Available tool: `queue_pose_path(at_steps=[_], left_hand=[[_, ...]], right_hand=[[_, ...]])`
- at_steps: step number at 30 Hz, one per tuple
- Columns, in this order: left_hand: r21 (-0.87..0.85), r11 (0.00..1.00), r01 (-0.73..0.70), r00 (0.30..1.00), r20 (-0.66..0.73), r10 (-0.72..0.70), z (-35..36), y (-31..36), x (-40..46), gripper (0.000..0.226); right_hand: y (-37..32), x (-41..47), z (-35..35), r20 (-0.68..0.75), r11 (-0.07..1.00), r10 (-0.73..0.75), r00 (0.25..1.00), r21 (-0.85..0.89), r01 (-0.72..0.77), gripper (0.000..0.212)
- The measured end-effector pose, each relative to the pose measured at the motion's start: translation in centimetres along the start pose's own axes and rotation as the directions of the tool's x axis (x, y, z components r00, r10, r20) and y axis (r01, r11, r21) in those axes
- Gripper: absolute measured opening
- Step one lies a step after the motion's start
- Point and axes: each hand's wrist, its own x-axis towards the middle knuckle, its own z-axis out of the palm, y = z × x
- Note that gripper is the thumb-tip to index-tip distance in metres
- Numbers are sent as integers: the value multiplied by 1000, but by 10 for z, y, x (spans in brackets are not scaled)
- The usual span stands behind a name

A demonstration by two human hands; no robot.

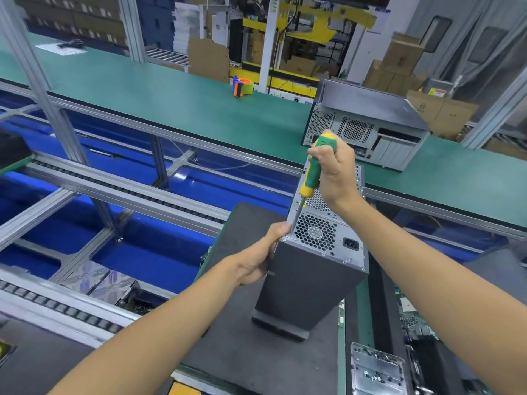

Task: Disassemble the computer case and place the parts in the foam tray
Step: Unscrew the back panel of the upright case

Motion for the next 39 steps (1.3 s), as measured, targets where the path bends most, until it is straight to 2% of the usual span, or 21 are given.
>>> queue_pose_path(at_steps=[7,10,14,16,19,21,24,28,31,33,37,39], left_hand=[[-15,1000,-18,1000,-1,18,2,0,0,70],[-9,1000,-14,1000,9,14,1,-1,1,66],[-14,1000,-9,999,36,9,-1,-3,4,64],[-12,1000,-8,999,50,8,-2,-4,5,64],[-8,1000,-13,1000,17,13,-1,-5,6,67],[-8,1000,-16,1000,-10,16,0,-6,7,74],[3,1000,-21,999,-42,21,2,-6,5,79],[34,999,-16,999,-32,17,4,-3,2,81],[45,999,-15,999,-34,16,4,-3,1,75],[51,999,-14,999,-39,16,3,-4,1,69],[84,996,-7,999,-52,12,5,-4,0,68],[79,997,-8,997,-76,14,8,-4,-1,71]], right_hand=[[0,-5,4,-43,996,-75,996,-50,73,23],[-2,-7,9,-64,984,-143,988,-120,135,23],[-5,-8,15,-83,970,-145,986,-209,125,27],[-8,-8,16,-32,971,-135,990,-205,126,28],[-17,-6,12,171,986,-87,981,-123,109,22],[-24,-2,7,294,990,-33,955,-125,72,20],[-35,7,-4,395,984,81,915,-178,-10,14],[-55,26,-28,483,905,269,833,-423,-48,9],[-71,37,-42,494,771,416,764,-637,-8,13],[-80,41,-47,496,692,484,721,-722,32,15],[-99,41,-44,574,682,541,614,-727,79,8],[-112,38,-41,629,623,548,551,-747,234,13]])
